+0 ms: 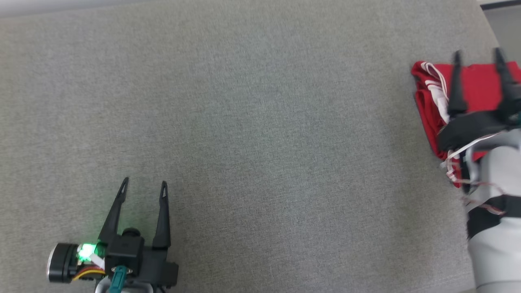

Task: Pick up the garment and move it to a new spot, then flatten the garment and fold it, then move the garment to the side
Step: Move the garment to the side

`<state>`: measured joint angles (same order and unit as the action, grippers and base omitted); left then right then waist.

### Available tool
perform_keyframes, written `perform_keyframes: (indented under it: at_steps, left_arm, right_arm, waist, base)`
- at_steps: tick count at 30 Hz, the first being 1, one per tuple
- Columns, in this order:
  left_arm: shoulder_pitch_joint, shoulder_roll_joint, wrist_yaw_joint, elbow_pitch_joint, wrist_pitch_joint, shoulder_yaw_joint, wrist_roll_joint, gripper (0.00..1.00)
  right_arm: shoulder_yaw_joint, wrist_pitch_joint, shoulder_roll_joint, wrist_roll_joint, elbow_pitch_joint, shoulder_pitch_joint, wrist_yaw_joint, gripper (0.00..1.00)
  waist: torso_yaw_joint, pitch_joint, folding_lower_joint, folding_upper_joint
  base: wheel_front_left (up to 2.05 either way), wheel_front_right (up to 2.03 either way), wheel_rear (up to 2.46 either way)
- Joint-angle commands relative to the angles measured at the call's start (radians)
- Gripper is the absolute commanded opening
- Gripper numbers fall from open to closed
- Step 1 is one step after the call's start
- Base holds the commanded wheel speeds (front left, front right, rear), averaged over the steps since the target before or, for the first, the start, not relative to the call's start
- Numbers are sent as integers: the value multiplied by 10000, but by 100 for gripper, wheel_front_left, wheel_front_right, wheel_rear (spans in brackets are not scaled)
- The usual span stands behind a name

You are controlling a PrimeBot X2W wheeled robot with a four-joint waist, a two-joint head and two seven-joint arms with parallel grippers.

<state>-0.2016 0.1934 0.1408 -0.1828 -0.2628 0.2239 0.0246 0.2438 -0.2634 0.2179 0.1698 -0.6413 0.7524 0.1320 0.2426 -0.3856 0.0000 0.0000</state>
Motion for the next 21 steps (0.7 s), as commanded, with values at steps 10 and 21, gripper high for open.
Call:
perform_keyframes:
  at_steps: [10, 21]
  left_arm:
    - [756, -388, -60, -227, -28, -423, 221, 100]
    - [1671, -775, -241, -444, -28, -1060, 318, 100]
  right_arm:
    - [-1522, -6, -608, -1072, 585, -1827, -25, 100]
    - [-1720, -7, -1298, -1350, 896, -3668, -25, 100]
  waist:
    - [-502, 1173, 0, 0]
    - [-1133, 2321, 0, 0]
  base:
    - [0, 0, 0]
    - [0, 0, 0]
